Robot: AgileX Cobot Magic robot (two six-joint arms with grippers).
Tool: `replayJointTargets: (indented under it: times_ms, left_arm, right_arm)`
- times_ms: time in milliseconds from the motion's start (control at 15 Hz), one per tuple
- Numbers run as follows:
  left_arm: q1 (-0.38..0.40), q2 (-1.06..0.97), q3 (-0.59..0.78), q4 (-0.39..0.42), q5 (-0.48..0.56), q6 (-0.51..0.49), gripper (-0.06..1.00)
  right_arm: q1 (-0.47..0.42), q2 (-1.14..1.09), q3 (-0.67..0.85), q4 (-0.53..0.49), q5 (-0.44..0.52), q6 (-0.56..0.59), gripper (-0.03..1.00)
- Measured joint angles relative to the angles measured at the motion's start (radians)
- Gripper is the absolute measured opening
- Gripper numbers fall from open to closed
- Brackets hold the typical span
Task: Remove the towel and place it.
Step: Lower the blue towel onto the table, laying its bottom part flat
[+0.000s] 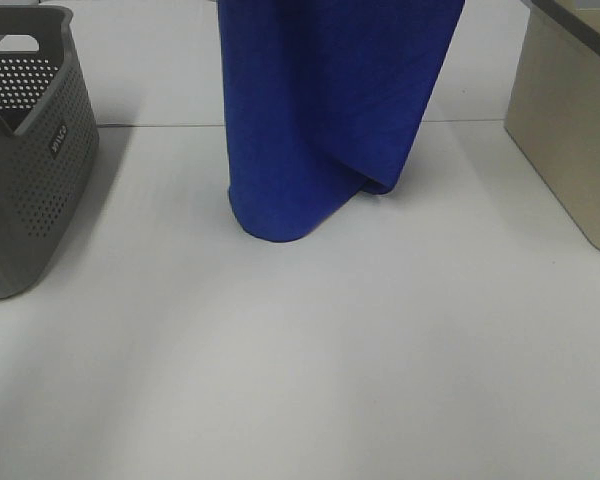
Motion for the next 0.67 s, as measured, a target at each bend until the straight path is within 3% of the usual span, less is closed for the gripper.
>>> replayJointTargets:
  times_ms: [67, 133, 333, 533, 667]
  left_arm:
    - [0.022, 0.027, 0.000, -0.006, -0.056, 0.000, 0.00]
    - [0.059, 0.081, -0.031, -0.047, -0.104, 0.002, 0.00]
    - [0.104, 0.258, -0.285, -0.091, -0.122, 0.019, 0.00]
    - [0.107, 0.456, -0.653, -0.097, -0.051, 0.005, 0.00]
    - [0.107, 0.504, -0.753, -0.097, 0.003, 0.002, 0.00]
  right_arm:
    - [0.000, 0.012, 0.000, 0.000, -0.035, 0.000, 0.02]
    - [0.000, 0.057, 0.000, 0.011, -0.229, 0.000, 0.02]
    - [0.003, 0.134, -0.002, 0.036, -0.498, 0.000, 0.02]
    - [0.005, 0.210, -0.084, 0.040, -0.554, 0.000, 0.02]
    - [0.007, 0.222, -0.105, 0.053, -0.553, 0.000, 0.02]
